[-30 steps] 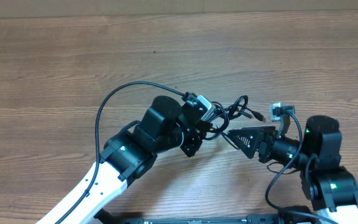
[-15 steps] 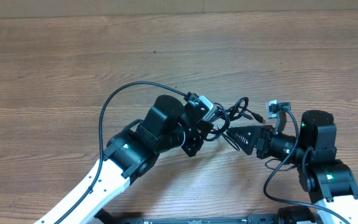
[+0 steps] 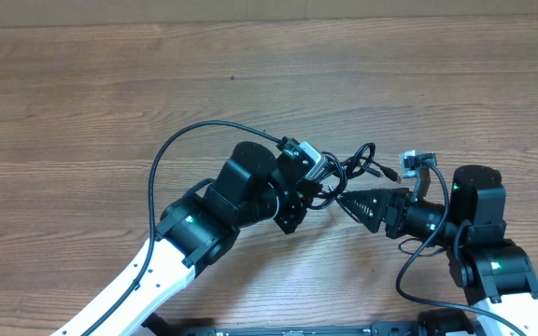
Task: Untangle cables
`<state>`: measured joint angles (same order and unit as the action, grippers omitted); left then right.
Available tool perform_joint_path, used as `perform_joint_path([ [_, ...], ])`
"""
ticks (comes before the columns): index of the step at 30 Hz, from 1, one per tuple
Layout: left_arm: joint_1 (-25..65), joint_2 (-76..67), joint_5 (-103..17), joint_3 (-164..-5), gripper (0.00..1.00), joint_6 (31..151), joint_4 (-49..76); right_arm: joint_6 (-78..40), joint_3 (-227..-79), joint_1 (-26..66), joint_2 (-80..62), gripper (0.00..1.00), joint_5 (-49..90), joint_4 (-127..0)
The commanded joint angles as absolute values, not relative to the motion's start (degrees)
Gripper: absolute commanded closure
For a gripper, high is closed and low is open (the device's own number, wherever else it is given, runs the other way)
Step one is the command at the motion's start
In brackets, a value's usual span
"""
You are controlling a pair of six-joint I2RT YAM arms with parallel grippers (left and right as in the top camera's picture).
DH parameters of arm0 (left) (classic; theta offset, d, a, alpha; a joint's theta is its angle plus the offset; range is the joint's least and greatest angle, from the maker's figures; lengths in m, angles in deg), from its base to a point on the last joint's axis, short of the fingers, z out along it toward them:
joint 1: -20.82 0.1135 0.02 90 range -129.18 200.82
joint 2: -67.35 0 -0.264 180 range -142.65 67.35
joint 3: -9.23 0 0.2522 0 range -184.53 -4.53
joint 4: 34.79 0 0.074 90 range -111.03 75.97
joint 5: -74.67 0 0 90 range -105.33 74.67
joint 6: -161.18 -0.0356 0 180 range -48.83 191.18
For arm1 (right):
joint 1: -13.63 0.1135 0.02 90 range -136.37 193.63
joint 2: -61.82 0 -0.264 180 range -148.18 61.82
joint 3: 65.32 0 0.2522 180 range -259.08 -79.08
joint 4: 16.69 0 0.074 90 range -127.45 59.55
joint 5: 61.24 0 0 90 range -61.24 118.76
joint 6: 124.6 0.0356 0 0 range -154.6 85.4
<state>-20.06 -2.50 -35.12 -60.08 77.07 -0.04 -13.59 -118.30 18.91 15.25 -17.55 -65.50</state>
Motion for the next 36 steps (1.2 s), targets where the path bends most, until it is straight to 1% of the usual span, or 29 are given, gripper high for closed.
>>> perform_joint_path([
  [1,-20.63,-3.26,-36.37,-61.26,0.96,77.68,-0.71,-13.37,-120.31,18.83,15.34,0.34,-19.47,-64.89],
  [6,-20.8,-5.38,-36.41,-61.26,0.96,77.72,-0.8,-13.37,-120.31,18.83,15.34,0.34,-22.4,-63.73],
  [14,-22.25,-6.5,-39.82,-61.26,0.96,78.49,-4.12,-13.61,-120.31,18.83,14.12,0.34,-20.85,-63.51],
  [19,-22.42,-6.5,-41.09,-61.26,0.96,78.57,-4.17,-14.03,-120.31,18.83,12.11,0.36,-20.82,-63.51],
  [24,-22.73,-6.5,-41.09,-61.26,0.96,78.51,-4.1,-14.9,-120.31,18.83,10.01,0.46,-20.85,-63.49],
  [29,-22.77,-6.5,-41.11,-61.26,0.96,78.51,-3.91,-14.92,-120.31,18.83,9.44,0.48,-20.85,-63.03],
  [35,-22.77,-6.5,-42.73,-61.26,0.96,78.53,-3.56,-14.9,-120.31,18.8,9.44,0.62,-20.85,-61.94],
  [36,-22.77,-6.5,-43.25,-61.26,0.96,78.51,-3.53,-14.9,-120.31,18.83,9.44,0.67,-20.85,-61.83],
])
